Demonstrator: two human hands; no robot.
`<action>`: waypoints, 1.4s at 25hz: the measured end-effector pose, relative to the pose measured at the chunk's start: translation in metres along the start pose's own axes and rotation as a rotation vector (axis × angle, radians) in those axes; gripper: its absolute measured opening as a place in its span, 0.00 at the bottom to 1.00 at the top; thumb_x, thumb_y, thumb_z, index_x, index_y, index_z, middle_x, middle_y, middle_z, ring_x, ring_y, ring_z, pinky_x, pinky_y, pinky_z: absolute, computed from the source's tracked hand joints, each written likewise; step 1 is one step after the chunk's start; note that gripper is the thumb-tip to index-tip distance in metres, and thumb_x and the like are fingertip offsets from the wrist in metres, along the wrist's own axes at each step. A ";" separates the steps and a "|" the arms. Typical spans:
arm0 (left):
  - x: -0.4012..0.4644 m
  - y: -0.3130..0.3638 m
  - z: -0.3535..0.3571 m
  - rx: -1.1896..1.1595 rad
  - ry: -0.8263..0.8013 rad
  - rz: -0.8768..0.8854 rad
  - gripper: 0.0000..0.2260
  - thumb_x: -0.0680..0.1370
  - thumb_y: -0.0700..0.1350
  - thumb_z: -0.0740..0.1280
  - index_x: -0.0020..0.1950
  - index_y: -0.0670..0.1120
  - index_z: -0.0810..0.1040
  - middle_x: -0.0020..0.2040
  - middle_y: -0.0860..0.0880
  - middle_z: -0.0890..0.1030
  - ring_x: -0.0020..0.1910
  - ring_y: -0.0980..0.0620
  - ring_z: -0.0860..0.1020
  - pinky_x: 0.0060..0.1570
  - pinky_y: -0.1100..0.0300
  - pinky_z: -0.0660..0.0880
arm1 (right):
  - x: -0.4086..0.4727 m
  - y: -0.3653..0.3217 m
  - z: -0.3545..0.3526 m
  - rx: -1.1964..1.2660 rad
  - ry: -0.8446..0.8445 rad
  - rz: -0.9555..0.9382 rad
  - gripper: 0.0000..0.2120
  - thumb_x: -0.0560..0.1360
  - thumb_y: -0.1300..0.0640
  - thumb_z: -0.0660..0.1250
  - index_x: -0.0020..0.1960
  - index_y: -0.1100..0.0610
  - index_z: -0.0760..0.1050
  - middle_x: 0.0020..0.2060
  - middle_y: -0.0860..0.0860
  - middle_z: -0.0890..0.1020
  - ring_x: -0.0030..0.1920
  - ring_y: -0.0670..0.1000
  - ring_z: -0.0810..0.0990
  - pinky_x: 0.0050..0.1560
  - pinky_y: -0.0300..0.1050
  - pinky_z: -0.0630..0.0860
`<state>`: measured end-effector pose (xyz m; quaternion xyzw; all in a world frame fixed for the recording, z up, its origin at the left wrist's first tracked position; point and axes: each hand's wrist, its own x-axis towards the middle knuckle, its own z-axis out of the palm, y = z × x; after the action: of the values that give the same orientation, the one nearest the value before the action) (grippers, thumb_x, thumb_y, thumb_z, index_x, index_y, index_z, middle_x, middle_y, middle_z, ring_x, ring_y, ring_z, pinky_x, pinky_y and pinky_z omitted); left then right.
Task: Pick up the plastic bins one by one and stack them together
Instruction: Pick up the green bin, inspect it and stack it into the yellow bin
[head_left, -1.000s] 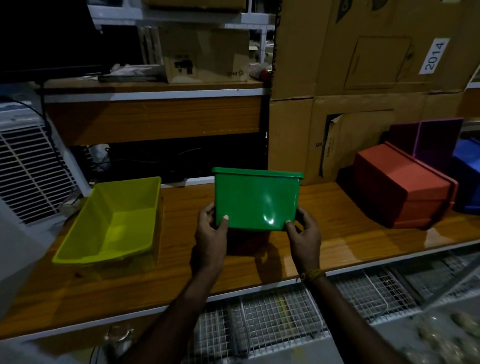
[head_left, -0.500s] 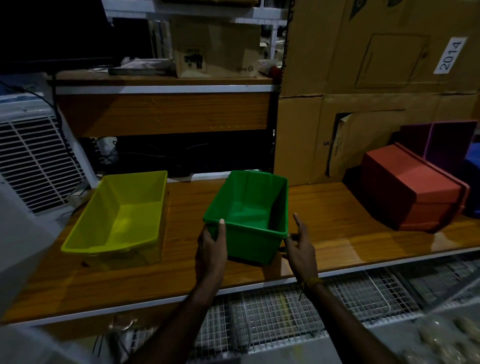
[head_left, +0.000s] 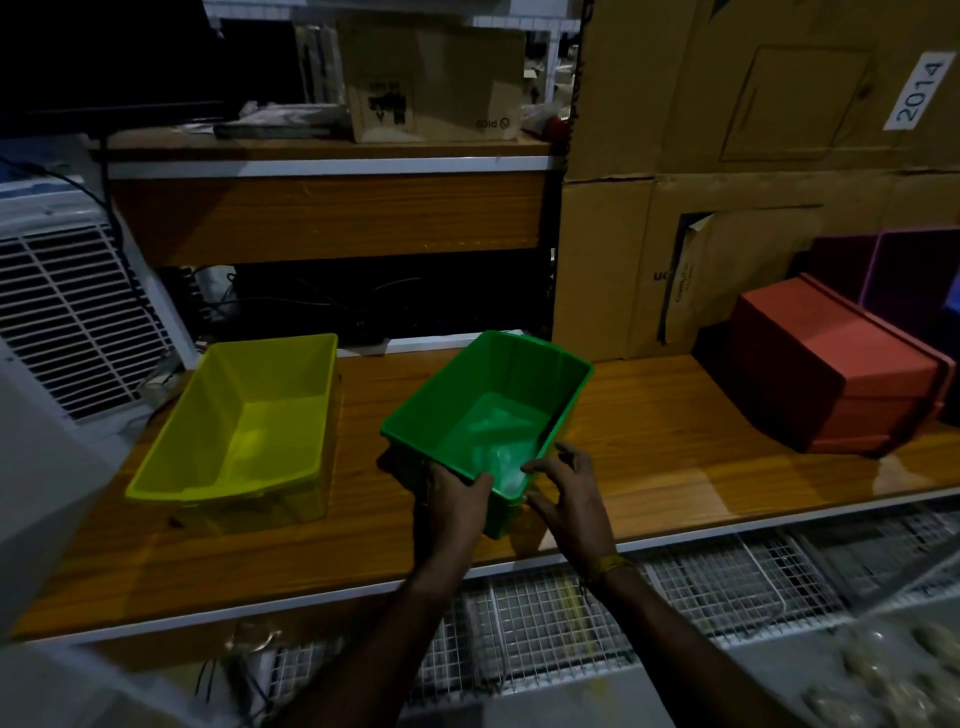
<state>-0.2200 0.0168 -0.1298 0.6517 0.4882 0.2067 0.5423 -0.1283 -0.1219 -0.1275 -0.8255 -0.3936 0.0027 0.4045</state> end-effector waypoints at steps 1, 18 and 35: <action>0.001 0.003 -0.005 -0.028 0.001 0.002 0.32 0.60 0.62 0.67 0.62 0.56 0.65 0.57 0.45 0.79 0.51 0.42 0.81 0.49 0.41 0.81 | 0.003 0.000 0.000 -0.034 -0.006 -0.024 0.15 0.73 0.58 0.74 0.58 0.48 0.78 0.73 0.54 0.64 0.68 0.48 0.66 0.59 0.40 0.71; -0.038 0.032 -0.002 0.671 -0.005 0.521 0.19 0.81 0.46 0.62 0.73 0.53 0.69 0.74 0.47 0.67 0.70 0.46 0.65 0.67 0.53 0.67 | 0.049 -0.003 -0.013 -0.285 0.043 0.032 0.13 0.74 0.51 0.72 0.57 0.53 0.81 0.52 0.56 0.80 0.52 0.57 0.78 0.50 0.56 0.79; -0.039 0.027 -0.002 0.513 -0.244 0.574 0.10 0.76 0.58 0.63 0.41 0.54 0.77 0.67 0.46 0.73 0.73 0.44 0.65 0.72 0.44 0.61 | 0.012 -0.002 -0.038 -0.042 0.281 0.057 0.09 0.75 0.65 0.66 0.52 0.58 0.82 0.48 0.57 0.80 0.50 0.58 0.80 0.52 0.53 0.78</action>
<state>-0.2277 -0.0136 -0.0943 0.8956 0.2540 0.1422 0.3363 -0.1092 -0.1383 -0.0971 -0.8370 -0.3094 -0.1094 0.4378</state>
